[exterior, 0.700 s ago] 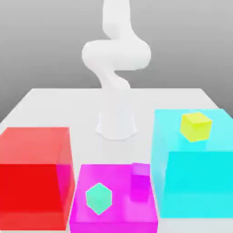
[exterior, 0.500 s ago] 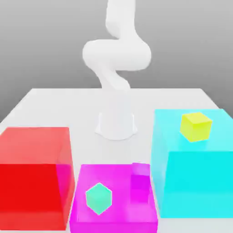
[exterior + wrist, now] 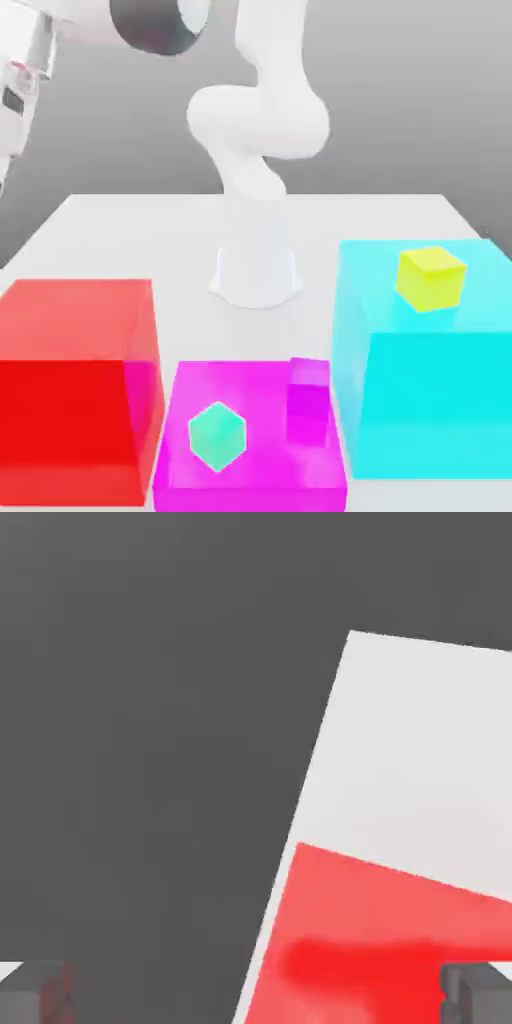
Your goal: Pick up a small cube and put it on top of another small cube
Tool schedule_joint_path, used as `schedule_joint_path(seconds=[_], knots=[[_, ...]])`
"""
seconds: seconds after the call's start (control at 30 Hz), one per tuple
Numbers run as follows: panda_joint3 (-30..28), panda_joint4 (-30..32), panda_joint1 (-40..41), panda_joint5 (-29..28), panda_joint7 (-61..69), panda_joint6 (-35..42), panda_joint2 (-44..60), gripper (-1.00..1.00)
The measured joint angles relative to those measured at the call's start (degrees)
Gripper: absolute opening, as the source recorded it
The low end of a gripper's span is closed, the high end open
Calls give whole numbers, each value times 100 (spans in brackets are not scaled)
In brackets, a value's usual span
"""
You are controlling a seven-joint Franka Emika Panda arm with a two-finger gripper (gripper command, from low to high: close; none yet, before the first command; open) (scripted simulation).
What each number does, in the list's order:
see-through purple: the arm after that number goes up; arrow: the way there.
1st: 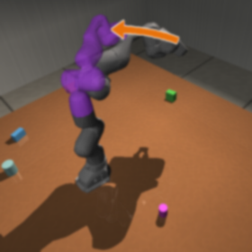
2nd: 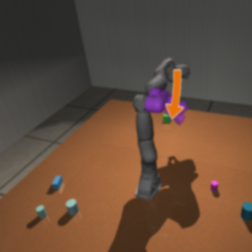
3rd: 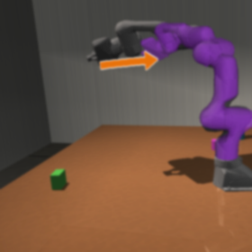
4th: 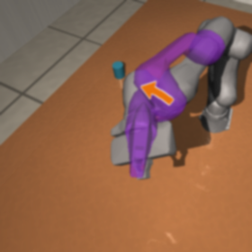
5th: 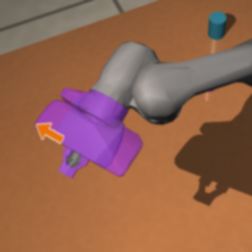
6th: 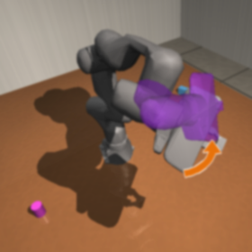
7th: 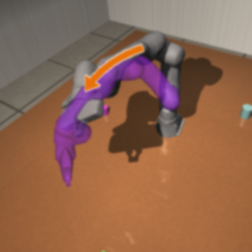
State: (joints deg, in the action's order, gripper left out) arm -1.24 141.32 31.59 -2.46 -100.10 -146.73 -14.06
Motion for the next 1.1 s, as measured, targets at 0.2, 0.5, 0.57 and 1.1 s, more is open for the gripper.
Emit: schedule_joint_path(seconds=[0.2,0.5,0.57,1.1], knots=[[-323,315,576,-1,-1503,-443,869,0],[-689,1163,1166,541,-3637,-1368,2086,0],[-629,1156,1217,702,-3650,-1680,2460,0],[-557,1193,1318,615,-3760,-1635,2381,-100]])
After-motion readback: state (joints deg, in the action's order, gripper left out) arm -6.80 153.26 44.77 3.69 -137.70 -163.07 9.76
